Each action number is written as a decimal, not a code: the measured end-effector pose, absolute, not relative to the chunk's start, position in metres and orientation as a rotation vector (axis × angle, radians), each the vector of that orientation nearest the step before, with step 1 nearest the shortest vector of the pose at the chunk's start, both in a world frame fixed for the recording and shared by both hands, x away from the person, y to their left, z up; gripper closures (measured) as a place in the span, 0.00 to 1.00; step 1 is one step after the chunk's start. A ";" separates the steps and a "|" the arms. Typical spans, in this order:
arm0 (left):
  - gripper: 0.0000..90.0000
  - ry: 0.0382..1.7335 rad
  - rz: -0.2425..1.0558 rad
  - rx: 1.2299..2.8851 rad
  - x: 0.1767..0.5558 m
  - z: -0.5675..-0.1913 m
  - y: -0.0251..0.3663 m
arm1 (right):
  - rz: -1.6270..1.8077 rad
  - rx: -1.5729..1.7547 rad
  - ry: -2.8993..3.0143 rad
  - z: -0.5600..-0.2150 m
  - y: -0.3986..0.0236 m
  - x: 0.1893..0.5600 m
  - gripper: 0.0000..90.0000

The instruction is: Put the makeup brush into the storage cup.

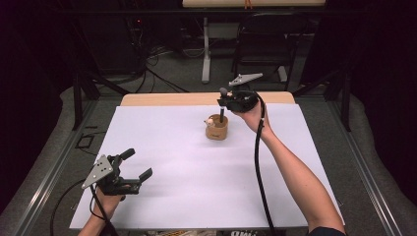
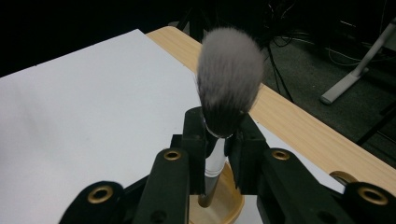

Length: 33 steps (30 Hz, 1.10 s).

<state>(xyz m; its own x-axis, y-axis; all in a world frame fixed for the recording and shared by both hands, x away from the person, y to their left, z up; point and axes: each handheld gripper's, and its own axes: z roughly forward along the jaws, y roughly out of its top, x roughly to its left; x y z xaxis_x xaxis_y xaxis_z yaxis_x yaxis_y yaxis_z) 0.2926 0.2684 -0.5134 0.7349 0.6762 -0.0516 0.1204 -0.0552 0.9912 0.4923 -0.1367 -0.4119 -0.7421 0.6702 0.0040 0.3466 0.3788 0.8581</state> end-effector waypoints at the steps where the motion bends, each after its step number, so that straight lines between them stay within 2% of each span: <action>1: 0.03 0.662 0.510 1.587 0.293 -0.513 0.268 | 1.304 0.890 2.301 -0.412 -0.137 0.493 0.87; 29: 0.03 0.660 0.505 1.596 0.293 -0.514 0.268 | 1.269 0.924 2.331 -0.432 -0.131 0.501 0.86; 30: 0.03 0.660 0.506 1.596 0.293 -0.514 0.268 | 1.277 0.926 2.321 -0.432 -0.131 0.501 0.80; 33: 0.03 0.659 0.506 1.596 0.293 -0.514 0.268 | 1.280 0.958 2.335 -0.434 -0.132 0.501 0.40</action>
<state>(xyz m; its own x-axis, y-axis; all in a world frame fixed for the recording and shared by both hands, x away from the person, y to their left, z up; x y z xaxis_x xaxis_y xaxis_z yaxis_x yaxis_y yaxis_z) 0.2928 0.2684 -0.5135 0.7382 0.6727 -0.0507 0.1245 -0.0620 0.9903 0.5012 -0.1315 -0.4336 -0.7282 0.6839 0.0458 0.4067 0.3773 0.8320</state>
